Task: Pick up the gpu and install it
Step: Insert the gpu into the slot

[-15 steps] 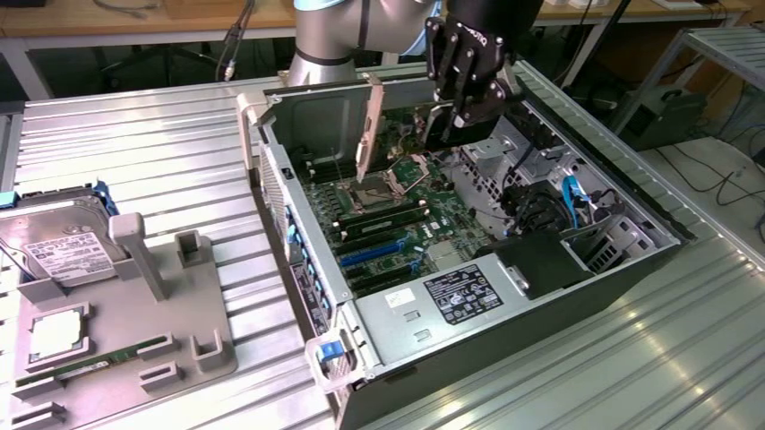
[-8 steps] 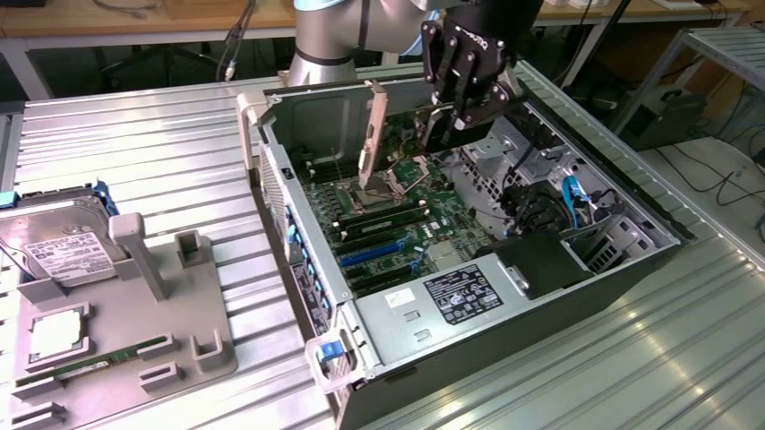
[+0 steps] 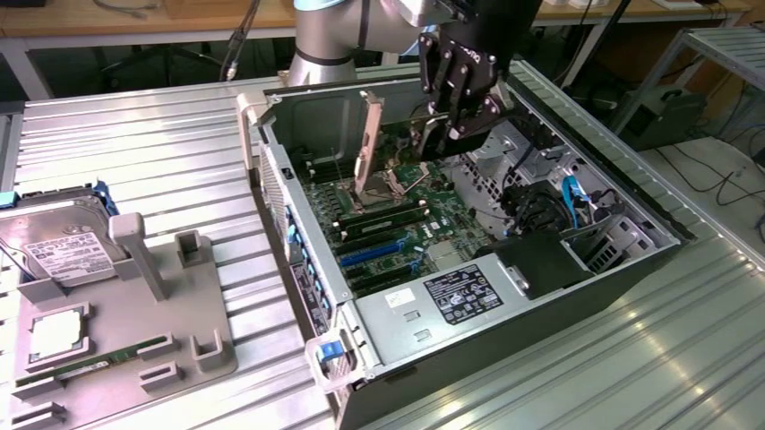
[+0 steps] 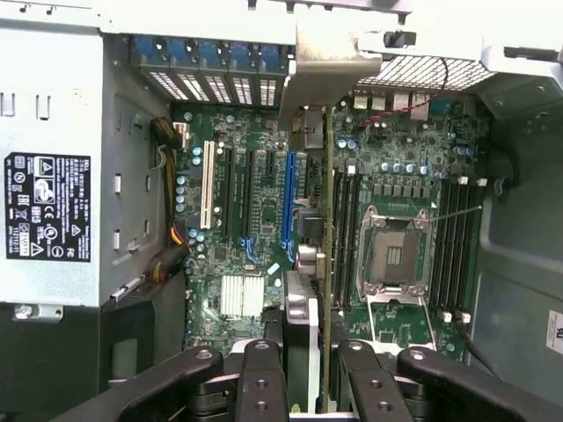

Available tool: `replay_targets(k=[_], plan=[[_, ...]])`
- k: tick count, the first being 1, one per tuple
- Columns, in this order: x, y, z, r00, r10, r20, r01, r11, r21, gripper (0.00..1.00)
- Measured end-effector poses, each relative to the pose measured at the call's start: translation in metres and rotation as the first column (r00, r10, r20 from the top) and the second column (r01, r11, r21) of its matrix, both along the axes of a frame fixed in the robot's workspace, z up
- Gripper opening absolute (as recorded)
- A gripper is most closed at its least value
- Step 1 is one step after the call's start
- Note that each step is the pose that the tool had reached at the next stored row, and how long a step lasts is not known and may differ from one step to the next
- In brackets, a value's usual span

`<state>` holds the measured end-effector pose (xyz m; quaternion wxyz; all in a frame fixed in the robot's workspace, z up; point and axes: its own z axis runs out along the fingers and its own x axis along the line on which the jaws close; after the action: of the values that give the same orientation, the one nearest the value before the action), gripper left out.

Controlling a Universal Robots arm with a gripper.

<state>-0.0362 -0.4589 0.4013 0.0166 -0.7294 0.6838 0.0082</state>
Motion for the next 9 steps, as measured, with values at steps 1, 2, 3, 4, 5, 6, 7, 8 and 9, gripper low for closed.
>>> replay_targets(k=[1, 2, 3, 4, 5, 6, 7, 8, 9], plan=[[0.0, 0.0, -0.0018, 1.0, 0.0, 0.0, 0.0, 1.0, 0.0002, 0.28], [0.0, 0.0001, -0.0042, 1.0, -0.001, 0.0, 0.001, 1.0, 0.0008, 0.28], [0.0, 0.0001, -0.0077, 1.0, -0.002, 0.0, 0.002, 1.0, 0.001, 0.28], [0.0, 0.0005, -0.0095, 1.0, -0.002, -0.0001, 0.002, 1.0, 0.0008, 0.28], [0.0, 0.002, -0.0116, 1.0, -0.002, -0.0002, 0.002, 1.0, 0.0007, 0.28], [0.0, 0.0037, -0.0146, 1.0, -0.002, -0.0001, 0.002, 1.0, 0.0009, 0.28], [0.0, 0.0037, -0.0165, 1.0, -0.002, 0.0, 0.002, 1.0, 0.0013, 0.28], [-0.001, 0.0038, -0.0183, 1.0, -0.002, 0.0, 0.002, 1.0, 0.0011, 0.28], [-0.001, 0.0039, -0.0207, 1.0, -0.004, -0.0001, 0.004, 1.0, 0.0009, 0.28]])
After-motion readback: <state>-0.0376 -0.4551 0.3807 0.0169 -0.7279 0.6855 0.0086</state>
